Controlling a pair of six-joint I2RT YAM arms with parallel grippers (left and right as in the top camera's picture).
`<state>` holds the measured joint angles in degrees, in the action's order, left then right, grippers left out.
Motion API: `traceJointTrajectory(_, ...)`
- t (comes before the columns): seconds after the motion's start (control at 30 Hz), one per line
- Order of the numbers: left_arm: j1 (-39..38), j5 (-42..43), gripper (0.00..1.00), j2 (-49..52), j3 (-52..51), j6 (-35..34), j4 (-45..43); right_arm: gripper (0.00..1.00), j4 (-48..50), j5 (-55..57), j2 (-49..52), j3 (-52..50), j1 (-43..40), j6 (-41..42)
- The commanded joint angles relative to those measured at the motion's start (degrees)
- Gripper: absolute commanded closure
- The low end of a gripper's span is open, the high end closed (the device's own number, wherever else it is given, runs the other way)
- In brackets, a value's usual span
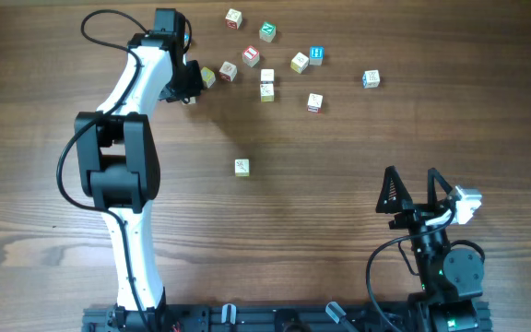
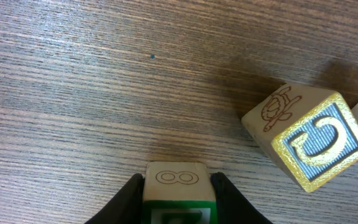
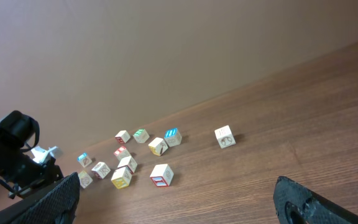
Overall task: Form a horizontal line
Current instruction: 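Grasp the green Z block with the left gripper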
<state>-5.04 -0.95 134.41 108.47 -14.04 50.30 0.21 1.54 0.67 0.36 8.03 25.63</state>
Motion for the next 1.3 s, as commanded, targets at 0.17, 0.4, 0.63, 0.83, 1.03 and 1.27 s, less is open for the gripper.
traceJointTrajectory(0.17, 0.0, -0.2, 0.76, -3.2, -0.5, -0.1, 1.2, 0.00, 0.2, -0.7, -0.4, -0.1, -0.2, 0.0)
traceJointTrajectory(0.4, 0.0, 1.0, 0.80, -11.5, -0.5, -0.8, 12.0, 0.00, 0.2, -0.7, -0.4, -0.1, -0.2, 0.0)
traceJointTrajectory(0.63, -0.2, 1.7, 0.82, -12.0, -0.6, -1.2, 26.9, 0.00, 0.2, -0.7, -0.4, -0.1, -0.2, 0.0)
traceJointTrajectory(0.83, -2.3, 1.7, 0.80, -12.0, -0.6, -1.2, 28.4, 0.00, 0.2, -0.7, -0.4, -0.1, -0.2, 0.0)
traceJointTrajectory(1.03, -3.4, 1.5, 0.80, -12.0, -0.6, -1.2, 27.8, 0.00, 0.2, -0.7, -0.4, -0.1, -0.2, 0.0)
traceJointTrajectory(1.27, -3.9, 1.5, 0.80, -12.0, -0.6, -1.2, 29.8, 0.00, 0.2, -0.7, -0.4, -0.1, -0.2, 0.0)
